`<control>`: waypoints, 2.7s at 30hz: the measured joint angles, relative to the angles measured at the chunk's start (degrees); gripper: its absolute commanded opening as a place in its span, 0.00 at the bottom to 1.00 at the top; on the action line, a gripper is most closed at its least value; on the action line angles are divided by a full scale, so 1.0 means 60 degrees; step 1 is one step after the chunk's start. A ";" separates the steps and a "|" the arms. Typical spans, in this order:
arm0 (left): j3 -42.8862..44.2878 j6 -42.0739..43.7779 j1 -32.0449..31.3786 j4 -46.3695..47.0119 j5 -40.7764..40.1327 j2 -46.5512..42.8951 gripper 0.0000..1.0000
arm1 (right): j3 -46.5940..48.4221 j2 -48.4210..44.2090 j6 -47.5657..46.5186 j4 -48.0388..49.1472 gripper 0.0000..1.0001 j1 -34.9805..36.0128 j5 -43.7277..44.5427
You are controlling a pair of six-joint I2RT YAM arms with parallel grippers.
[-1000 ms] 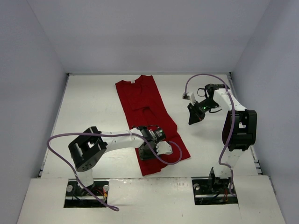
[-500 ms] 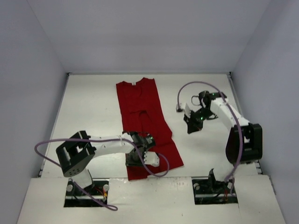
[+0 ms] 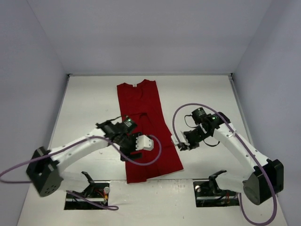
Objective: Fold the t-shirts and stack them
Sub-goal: Rotate the tshirt 70 degrees, then grab the bottom of the folded rectangular tshirt with both arms
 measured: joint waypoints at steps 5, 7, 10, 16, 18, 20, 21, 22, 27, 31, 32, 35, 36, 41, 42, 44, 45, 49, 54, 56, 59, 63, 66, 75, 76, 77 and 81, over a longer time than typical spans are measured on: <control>-0.0230 0.1079 0.0078 0.0282 0.1523 -0.2679 0.78 | -0.0645 -0.0238 -0.2234 0.0043 0.28 0.0899 -0.0038; -0.0810 0.1735 0.0032 0.0325 0.1943 -0.3528 0.83 | -0.1180 -0.0281 -0.3009 0.0037 0.29 0.1165 0.0200; -0.1782 0.2704 -0.0089 0.0102 0.2120 -0.4224 0.85 | -0.1818 -0.0271 -0.3666 0.0012 0.30 0.1313 0.0691; -0.2840 0.5541 -0.0169 -0.0639 0.2124 -0.3883 0.82 | -0.2105 0.0054 -0.4214 0.0013 0.34 0.1318 0.1732; -0.2871 0.6320 -0.0206 -0.0774 0.2139 -0.3465 0.77 | -0.2145 0.0292 -0.4266 0.0050 0.33 0.1318 0.2026; -0.2776 0.7048 -0.0277 -0.0816 0.2176 -0.2912 0.72 | -0.2237 0.0576 -0.4290 0.0136 0.33 0.1318 0.2239; -0.2678 0.7339 -0.0310 -0.0831 0.2191 -0.2617 0.70 | -0.2297 0.0696 -0.4300 0.0180 0.33 0.1318 0.2307; -0.2579 0.7631 -0.0342 -0.0848 0.2207 -0.2322 0.69 | -0.2356 0.0817 -0.4310 0.0224 0.33 0.1321 0.2373; -0.1929 0.8851 -0.0547 -0.0874 0.2387 -0.0899 0.63 | -0.2465 0.1557 -0.4352 0.0737 0.32 0.1624 0.2390; -0.1879 0.9493 -0.1024 -0.0850 0.2383 -0.0583 0.58 | -0.2527 0.1884 -0.4390 0.1317 0.31 0.1781 0.2296; -0.1880 0.9628 -0.1170 -0.0853 0.2378 -0.0580 0.58 | -0.2569 0.1899 -0.4399 0.1467 0.31 0.1819 0.2279; -0.1899 0.9983 -0.1557 -0.0856 0.2368 -0.0582 0.58 | -0.2742 0.1901 -0.4418 0.1881 0.32 0.1962 0.2250; -0.1918 1.0064 -0.1645 -0.0860 0.2356 -0.0572 0.57 | -0.2799 0.1887 -0.4416 0.1943 0.32 0.2031 0.2226; -0.1946 1.0315 -0.1911 -0.0871 0.2243 -0.0345 0.52 | -0.3026 0.1628 -0.4415 0.2188 0.32 0.2208 0.2178; -0.1946 1.0325 -0.1944 -0.0873 0.2206 -0.0261 0.50 | -0.3100 0.1542 -0.4415 0.2269 0.32 0.2236 0.2178; -0.1945 1.0317 -0.2029 -0.0872 0.2112 -0.0062 0.45 | -0.3246 0.1343 -0.4419 0.2404 0.31 0.2250 0.2166; -0.1942 1.0300 -0.2067 -0.0877 0.2067 0.0047 0.44 | -0.3315 0.1254 -0.4419 0.2461 0.30 0.2250 0.2149; -0.1927 1.0187 -0.2122 -0.0870 0.1880 0.0364 0.43 | -0.3583 0.0918 -0.4419 0.2662 0.26 0.2255 0.2101; -0.1909 1.0311 -0.2125 -0.1005 0.1513 0.0408 0.42 | -0.3731 0.0771 -0.4419 0.2802 0.24 0.2335 0.2081; -0.1909 1.0450 -0.2135 -0.1084 0.1366 0.0476 0.42 | -0.3725 0.0813 -0.4419 0.2827 0.22 0.2366 0.2033; -0.1913 1.0635 -0.2171 -0.1170 0.1258 0.0578 0.40 | -0.3684 0.0906 -0.4420 0.2840 0.20 0.2378 0.1936; -0.1917 1.0756 -0.2334 -0.1193 0.1240 0.0598 0.39 | -0.3598 0.1108 -0.4422 0.2862 0.17 0.2378 0.1770; -0.1978 1.0775 -0.2408 -0.1198 0.1250 0.0602 0.38 | -0.3506 0.1274 -0.4422 0.2862 0.16 0.2378 0.1616; -0.2131 1.0751 -0.2786 -0.1221 0.1312 0.0631 0.32 | -0.3432 0.1454 -0.4460 0.2961 0.11 0.2378 0.1276; -0.2131 1.0741 -0.2830 -0.1223 0.1312 0.0666 0.29 | -0.3432 0.1471 -0.4462 0.2978 0.10 0.2378 0.1246; -0.2126 1.0718 -0.2858 -0.1223 0.1312 0.0742 0.26 | -0.3432 0.1487 -0.4467 0.2994 0.09 0.2378 0.1207; -0.1891 1.0505 -0.2898 -0.1225 0.1381 0.1298 0.13 | -0.3432 0.1558 -0.4488 0.3052 0.06 0.2376 0.1029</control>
